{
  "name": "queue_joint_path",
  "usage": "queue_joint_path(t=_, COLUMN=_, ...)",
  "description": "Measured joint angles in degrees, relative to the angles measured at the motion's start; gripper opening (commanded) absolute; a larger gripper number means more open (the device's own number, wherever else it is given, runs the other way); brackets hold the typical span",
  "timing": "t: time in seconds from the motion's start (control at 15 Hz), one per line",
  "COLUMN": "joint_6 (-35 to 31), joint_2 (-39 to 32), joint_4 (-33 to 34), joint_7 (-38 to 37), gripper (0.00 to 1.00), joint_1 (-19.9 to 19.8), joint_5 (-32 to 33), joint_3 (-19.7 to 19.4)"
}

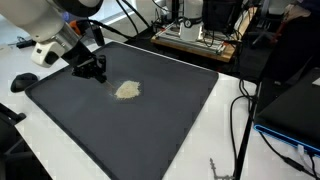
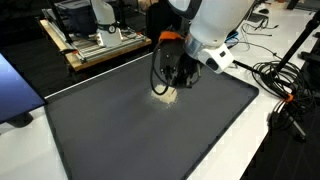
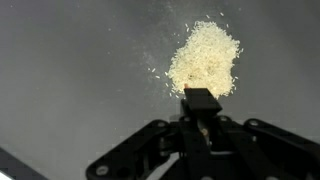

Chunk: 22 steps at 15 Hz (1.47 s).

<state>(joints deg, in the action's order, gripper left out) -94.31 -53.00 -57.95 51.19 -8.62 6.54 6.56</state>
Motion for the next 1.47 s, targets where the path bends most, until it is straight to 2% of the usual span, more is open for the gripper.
queue_joint_path(t=0.13, joint_6=0.0, joint_2=0.0, joint_4=0.0, joint_7=0.0, gripper=0.12, joint_1=0.0, joint_5=0.0, joint_3=0.3)
queue_joint_path(t=0.2, joint_6=0.0, joint_2=0.0, joint_4=0.0, joint_7=0.0, gripper=0.03, joint_1=0.0, joint_5=0.0, joint_3=0.4)
queue_joint_path(t=0.67, joint_6=0.0, joint_2=-0.6, joint_4=0.0, joint_7=1.4, gripper=0.03, joint_1=-1.3, joint_5=-2.2, joint_3=-0.2)
queue_joint_path(t=1.13, joint_6=0.0, joint_2=-2.6, joint_4=0.3, joint_7=6.8, gripper=0.03, joint_1=-8.1, joint_5=-13.5, joint_3=0.3)
queue_joint_path(t=1.47, joint_6=0.1, joint_2=-5.6, joint_4=2.1, joint_7=8.3, gripper=0.03, joint_1=-11.2, joint_5=-20.6, joint_3=1.1)
